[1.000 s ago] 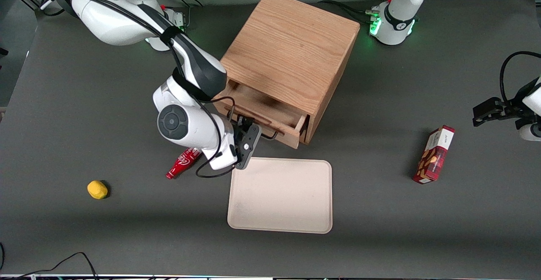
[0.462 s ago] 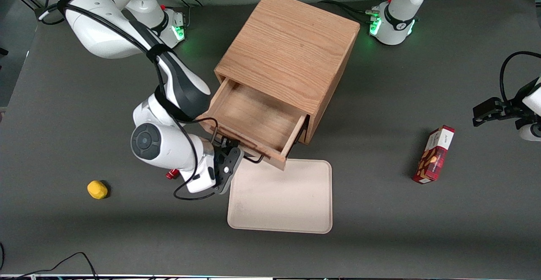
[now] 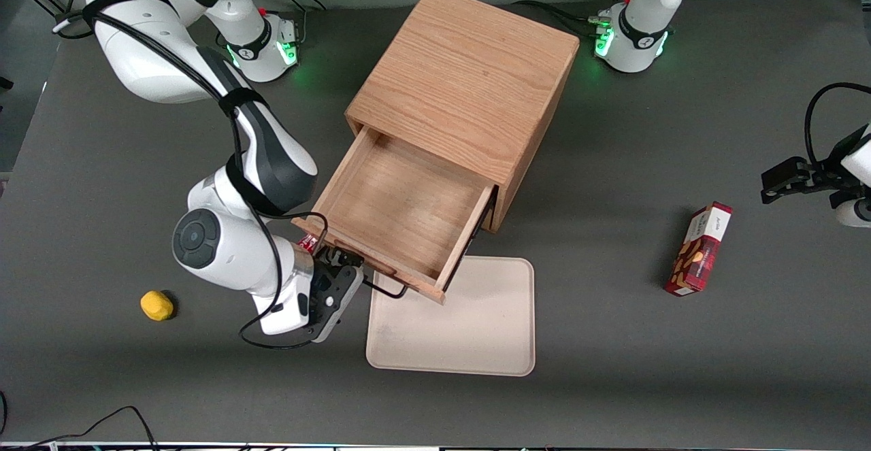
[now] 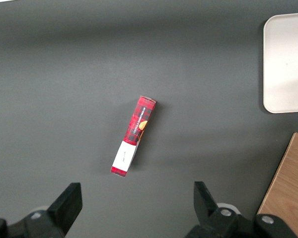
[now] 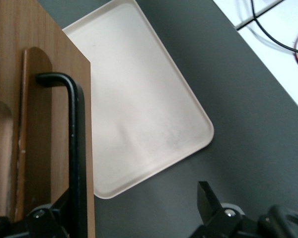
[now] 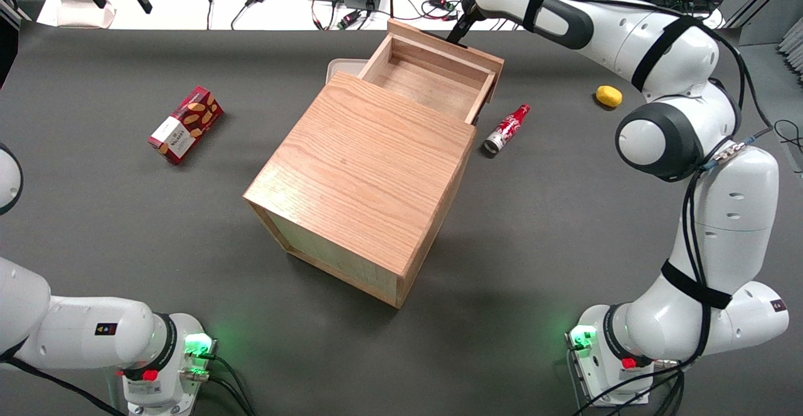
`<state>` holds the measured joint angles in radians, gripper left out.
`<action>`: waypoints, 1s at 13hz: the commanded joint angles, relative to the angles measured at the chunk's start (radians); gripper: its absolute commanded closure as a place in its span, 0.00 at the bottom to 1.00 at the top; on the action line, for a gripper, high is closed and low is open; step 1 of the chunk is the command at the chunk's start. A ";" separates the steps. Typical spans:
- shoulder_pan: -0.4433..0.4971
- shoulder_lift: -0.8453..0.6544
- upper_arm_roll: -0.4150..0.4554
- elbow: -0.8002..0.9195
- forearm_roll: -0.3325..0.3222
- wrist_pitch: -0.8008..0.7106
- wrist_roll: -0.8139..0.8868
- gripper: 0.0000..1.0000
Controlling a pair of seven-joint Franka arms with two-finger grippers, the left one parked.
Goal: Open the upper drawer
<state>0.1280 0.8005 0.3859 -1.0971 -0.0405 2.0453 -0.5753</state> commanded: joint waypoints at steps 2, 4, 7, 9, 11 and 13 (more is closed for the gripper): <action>-0.013 0.011 0.010 0.034 -0.010 0.001 0.020 0.00; -0.021 -0.009 0.019 0.019 0.017 -0.003 0.063 0.00; -0.021 -0.079 0.044 -0.038 0.053 -0.007 0.228 0.00; -0.022 -0.136 0.053 -0.063 0.054 -0.074 0.349 0.00; -0.037 -0.193 0.053 -0.064 0.054 -0.224 0.440 0.00; -0.065 -0.262 0.044 -0.072 0.042 -0.333 0.474 0.00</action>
<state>0.1030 0.6388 0.4380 -1.1021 -0.0059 1.7874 -0.1460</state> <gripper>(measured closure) 0.000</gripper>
